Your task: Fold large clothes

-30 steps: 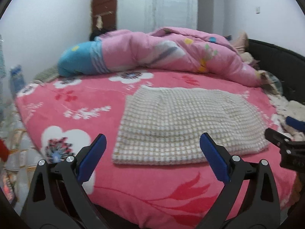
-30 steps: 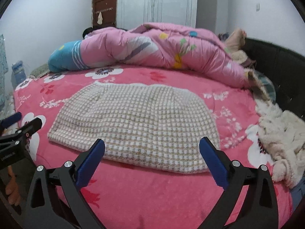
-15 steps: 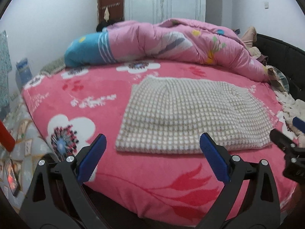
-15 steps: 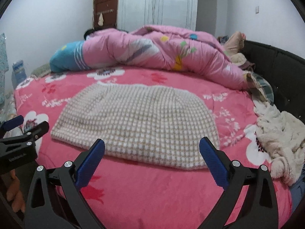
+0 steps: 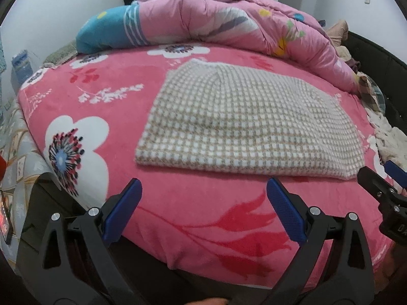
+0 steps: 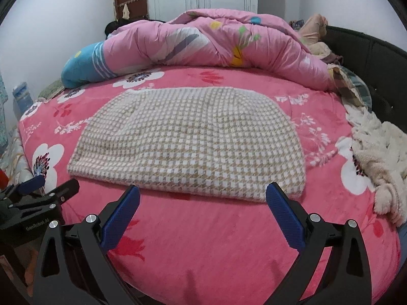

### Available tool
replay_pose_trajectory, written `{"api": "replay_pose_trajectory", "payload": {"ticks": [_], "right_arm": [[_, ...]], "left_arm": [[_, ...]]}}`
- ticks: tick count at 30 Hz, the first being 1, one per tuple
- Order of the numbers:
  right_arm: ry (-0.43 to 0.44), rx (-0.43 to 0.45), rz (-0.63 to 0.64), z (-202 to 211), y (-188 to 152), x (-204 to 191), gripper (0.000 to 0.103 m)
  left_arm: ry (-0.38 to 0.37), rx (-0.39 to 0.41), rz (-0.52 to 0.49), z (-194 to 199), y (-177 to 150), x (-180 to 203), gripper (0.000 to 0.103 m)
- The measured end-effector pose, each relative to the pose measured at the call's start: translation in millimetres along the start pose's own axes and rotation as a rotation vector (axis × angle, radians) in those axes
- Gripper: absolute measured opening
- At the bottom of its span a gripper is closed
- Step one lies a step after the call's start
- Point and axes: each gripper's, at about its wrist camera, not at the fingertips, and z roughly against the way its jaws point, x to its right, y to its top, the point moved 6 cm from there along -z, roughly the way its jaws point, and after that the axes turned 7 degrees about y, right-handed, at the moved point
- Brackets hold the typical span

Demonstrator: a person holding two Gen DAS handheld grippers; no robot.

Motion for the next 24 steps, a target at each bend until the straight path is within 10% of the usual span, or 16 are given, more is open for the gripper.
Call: {"api": "replay_pose_trajectory", "payload": {"ticks": [24], "right_arm": [[0.012,-0.065,0.014,-16,-13,-9,0.096]], "left_arm": [[-0.020,-0.047,-0.019,-10,-5,12,0.095]]}}
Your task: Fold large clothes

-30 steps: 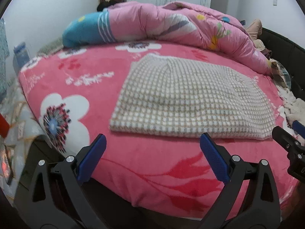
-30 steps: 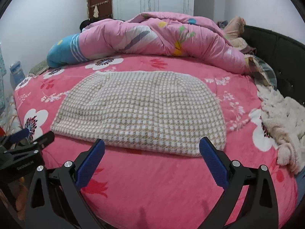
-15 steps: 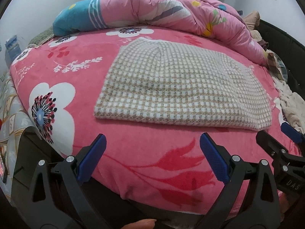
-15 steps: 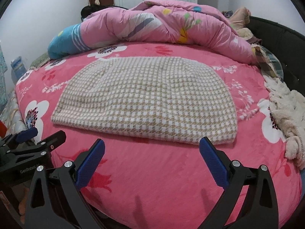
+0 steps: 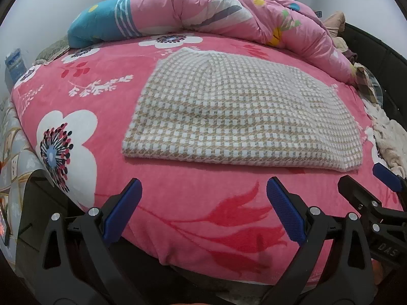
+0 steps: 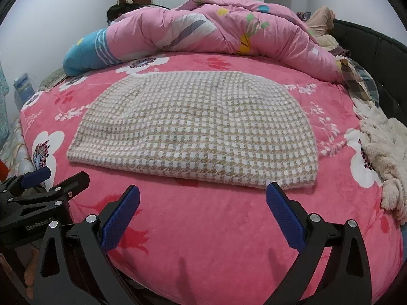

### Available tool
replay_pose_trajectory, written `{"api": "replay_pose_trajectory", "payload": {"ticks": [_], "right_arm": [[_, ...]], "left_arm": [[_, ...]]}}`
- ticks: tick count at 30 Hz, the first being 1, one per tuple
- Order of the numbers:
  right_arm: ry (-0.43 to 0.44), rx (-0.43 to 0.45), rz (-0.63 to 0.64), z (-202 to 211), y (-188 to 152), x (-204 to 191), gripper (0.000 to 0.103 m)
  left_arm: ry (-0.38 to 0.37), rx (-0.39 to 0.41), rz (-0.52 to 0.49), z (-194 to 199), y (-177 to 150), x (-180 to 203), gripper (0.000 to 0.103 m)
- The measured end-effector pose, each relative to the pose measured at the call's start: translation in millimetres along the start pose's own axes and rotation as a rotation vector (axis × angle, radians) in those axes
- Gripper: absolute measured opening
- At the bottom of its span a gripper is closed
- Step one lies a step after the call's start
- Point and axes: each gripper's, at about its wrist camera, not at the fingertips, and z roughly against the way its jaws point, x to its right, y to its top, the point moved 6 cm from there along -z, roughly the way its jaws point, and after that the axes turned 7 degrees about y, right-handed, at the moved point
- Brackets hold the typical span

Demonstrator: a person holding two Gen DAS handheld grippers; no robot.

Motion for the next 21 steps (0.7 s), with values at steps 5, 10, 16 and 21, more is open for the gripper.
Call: {"api": "replay_pose_trajectory", "payload": {"ticks": [5,10,16,21], "right_arm": [[-0.002,0.000,-0.002,-0.1,-0.7,1.5,0.096],[-0.007,-0.003,-0.005,-1.1,-2.0,3.7,0.096],[-0.007,-0.005,-0.005,-1.3,-2.0,4.0,0.096],[-0.007,-0.004,-0.002,-1.5,-1.4,3.9,0.096]], "left_arm": [[-0.002,0.004,-0.017,0.6,1.3,2.1,0.095],[-0.004,0.007,-0.022,1.1,1.9,2.4,0.095],[-0.006,0.007,-0.022,1.1,1.9,2.7,0.095],[-0.008,0.009,-0.024,1.4,2.5,3.4,0.095]]}}
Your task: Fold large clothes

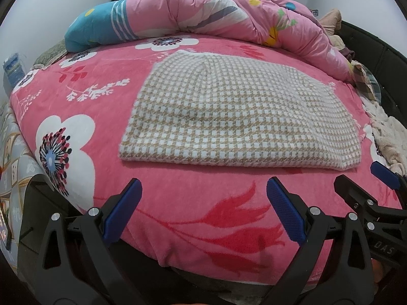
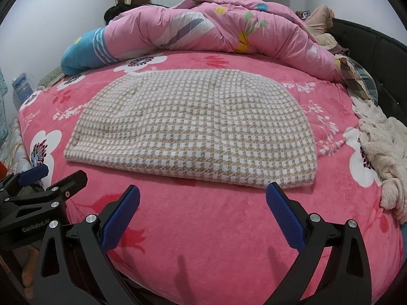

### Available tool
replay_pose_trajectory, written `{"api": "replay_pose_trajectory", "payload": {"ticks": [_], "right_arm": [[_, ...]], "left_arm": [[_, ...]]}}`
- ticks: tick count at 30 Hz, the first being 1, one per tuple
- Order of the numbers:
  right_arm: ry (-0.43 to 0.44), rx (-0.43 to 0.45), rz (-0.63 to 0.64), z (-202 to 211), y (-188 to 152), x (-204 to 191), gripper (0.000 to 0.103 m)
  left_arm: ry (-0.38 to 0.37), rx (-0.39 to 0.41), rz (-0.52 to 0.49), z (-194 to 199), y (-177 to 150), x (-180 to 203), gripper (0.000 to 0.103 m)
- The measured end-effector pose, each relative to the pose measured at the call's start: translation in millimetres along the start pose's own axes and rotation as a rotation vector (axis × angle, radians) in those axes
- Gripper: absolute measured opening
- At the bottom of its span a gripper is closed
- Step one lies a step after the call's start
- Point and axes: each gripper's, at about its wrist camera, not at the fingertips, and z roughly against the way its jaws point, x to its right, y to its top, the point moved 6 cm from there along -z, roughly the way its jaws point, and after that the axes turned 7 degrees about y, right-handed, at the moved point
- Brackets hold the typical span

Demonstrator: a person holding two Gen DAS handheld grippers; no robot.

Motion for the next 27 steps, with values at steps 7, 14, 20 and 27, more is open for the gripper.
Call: {"api": "replay_pose_trajectory", "payload": {"ticks": [7,14,20,27], "right_arm": [[-0.003,0.002,-0.001,0.3,0.9,0.9,0.096],[-0.003,0.002,0.000,0.2,1.8,2.0,0.096],[-0.003,0.002,0.002,-0.3,2.2,1.9,0.096],[-0.003,0.002,0.002,-0.5,2.3,1.1,0.096]], "left_arm": [[0.001,0.001,-0.008,-0.4,1.4,0.6,0.095],[0.000,0.002,-0.011,-0.1,1.9,0.7,0.095],[-0.001,0.003,-0.010,0.1,3.1,-0.3,0.095],[-0.001,0.004,-0.010,-0.6,3.1,-1.7,0.095]]}}
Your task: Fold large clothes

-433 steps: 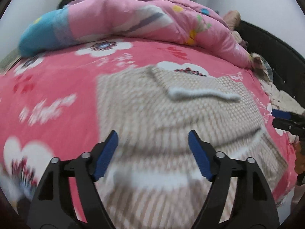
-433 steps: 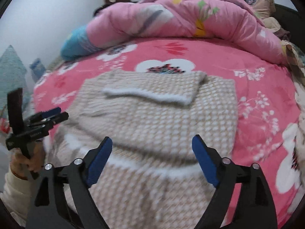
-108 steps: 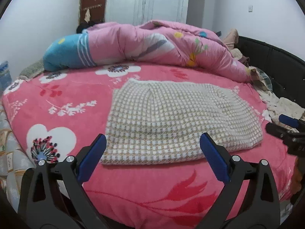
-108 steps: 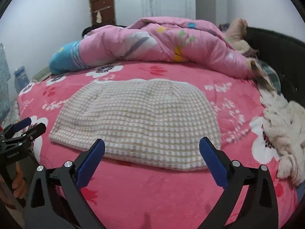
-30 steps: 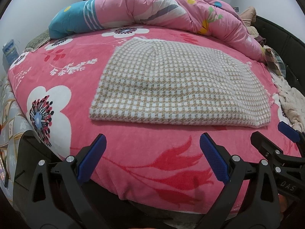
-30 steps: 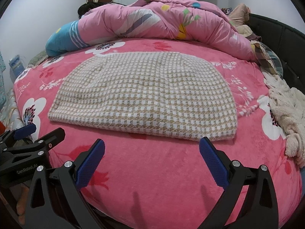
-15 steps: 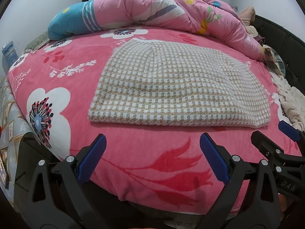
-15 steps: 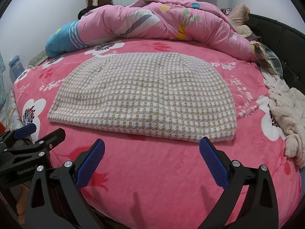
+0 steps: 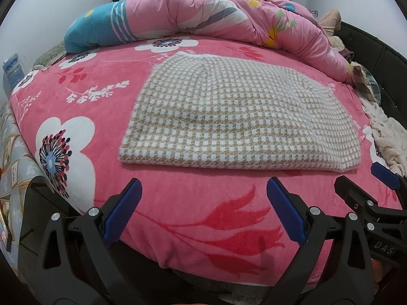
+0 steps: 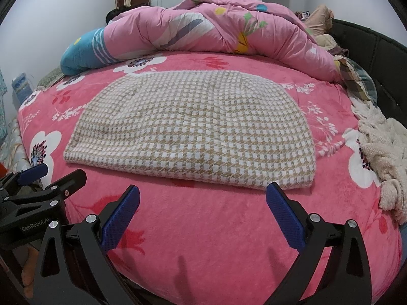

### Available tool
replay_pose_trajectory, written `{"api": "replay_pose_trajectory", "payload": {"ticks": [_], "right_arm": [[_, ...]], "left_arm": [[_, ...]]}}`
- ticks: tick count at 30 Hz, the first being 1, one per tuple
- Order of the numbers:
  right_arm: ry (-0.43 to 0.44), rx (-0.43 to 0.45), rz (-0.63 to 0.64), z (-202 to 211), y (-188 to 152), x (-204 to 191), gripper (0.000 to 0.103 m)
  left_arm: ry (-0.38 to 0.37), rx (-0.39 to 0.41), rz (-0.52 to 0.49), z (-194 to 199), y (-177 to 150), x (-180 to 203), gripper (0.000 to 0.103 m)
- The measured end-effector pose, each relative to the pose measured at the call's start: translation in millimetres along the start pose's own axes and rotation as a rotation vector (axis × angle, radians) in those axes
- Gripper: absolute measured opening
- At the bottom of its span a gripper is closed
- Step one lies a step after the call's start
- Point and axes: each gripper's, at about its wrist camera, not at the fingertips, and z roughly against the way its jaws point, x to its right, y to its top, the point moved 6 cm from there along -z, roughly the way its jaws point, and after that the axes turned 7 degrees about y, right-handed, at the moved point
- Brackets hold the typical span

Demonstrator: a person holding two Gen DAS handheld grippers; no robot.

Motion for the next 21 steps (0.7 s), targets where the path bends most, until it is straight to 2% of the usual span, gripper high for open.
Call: {"api": "replay_pose_trajectory", "payload": {"ticks": [21], "right_arm": [[0.002,-0.002,0.000,0.0,-1.0,-1.6,0.096]], "left_arm": [[-0.002,0.000,0.002,0.1,-0.1,0.3,0.095]]}}
